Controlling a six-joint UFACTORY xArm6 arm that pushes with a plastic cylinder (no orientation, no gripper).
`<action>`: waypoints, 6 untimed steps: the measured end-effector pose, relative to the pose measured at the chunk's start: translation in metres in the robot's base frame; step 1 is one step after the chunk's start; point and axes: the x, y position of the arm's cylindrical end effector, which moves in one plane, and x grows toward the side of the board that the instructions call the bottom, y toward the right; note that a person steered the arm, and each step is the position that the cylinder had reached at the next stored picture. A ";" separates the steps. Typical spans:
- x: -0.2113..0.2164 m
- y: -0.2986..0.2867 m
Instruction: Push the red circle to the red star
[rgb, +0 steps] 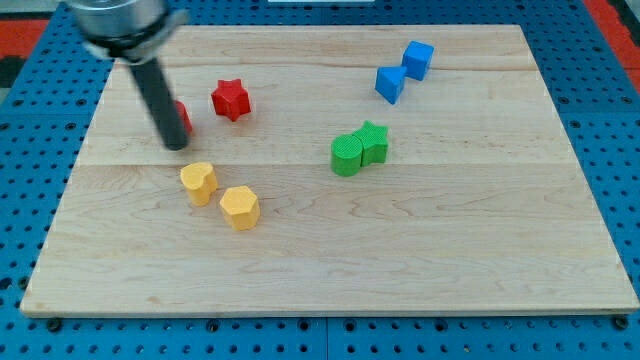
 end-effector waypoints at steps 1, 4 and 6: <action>-0.018 0.033; -0.008 -0.045; -0.035 0.016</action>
